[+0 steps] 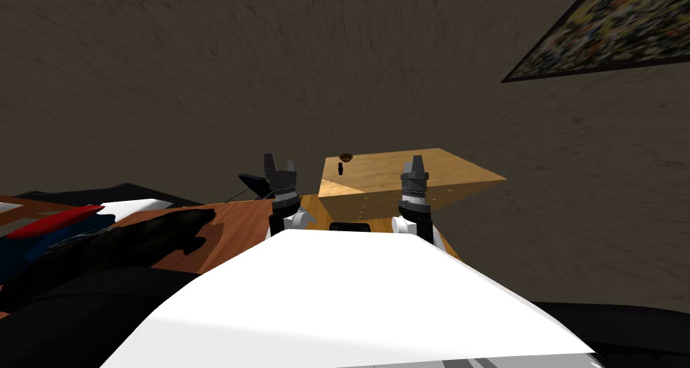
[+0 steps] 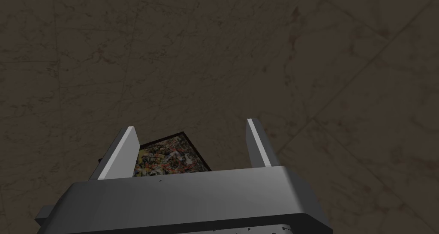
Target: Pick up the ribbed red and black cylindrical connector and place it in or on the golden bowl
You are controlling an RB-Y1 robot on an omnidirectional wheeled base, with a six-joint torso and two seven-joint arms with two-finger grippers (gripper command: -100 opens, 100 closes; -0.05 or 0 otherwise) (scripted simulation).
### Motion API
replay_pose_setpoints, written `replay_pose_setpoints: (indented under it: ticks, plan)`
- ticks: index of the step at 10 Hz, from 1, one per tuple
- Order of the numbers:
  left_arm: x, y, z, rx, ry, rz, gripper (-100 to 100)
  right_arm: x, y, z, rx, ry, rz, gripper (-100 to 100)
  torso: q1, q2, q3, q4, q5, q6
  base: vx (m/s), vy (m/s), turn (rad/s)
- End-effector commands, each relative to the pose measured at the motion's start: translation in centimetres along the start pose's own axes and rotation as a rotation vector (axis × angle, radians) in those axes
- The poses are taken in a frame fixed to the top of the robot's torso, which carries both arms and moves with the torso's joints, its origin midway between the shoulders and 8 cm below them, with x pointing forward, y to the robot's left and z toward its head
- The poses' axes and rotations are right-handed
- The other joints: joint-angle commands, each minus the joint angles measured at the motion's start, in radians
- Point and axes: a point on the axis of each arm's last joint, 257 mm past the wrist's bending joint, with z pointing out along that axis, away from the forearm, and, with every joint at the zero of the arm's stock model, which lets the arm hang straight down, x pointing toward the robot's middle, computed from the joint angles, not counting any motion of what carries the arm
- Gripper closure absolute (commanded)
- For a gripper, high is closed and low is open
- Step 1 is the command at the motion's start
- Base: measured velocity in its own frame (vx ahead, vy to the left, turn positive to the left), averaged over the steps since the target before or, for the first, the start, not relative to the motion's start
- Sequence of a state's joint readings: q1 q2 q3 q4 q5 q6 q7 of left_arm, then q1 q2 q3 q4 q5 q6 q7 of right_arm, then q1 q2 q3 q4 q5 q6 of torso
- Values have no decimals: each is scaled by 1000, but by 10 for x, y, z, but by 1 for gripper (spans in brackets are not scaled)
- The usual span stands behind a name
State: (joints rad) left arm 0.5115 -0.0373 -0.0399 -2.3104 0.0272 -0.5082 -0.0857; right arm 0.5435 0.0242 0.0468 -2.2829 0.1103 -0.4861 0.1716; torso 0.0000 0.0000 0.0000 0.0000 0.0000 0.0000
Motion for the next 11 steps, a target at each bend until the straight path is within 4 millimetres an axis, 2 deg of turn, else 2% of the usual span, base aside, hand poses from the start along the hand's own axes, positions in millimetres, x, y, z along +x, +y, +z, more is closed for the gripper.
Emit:
replay_pose_setpoints:
  ticks: [1, 5, 6, 11]
  plan:
    - [5, 5, 0, -8, 42, 23, -100, 0, 0, 0, 0, 0, 0, 0, 0, 0, 0, 0, 0, 0, -4, 0, -40]
    - [14, 31, -1, -50, 172, 130, -100, 0, 0, 0, 0, 0, 0, 0, 2, 1, 1, 0, 0, 0, -20, 14, -79]
    - [15, 32, -1, -49, 180, 133, -100, 0, 0, 0, 0, 0, 0, 0, 2, 2, 1, 0, 0, 0, -21, 14, -49]
    - [6, 82, 2, -120, 335, 353, -100, 0, 0, 0, 0, 0, 0, 0, 2, 2, 1, 0, 1, 0, -36, 23, -126]
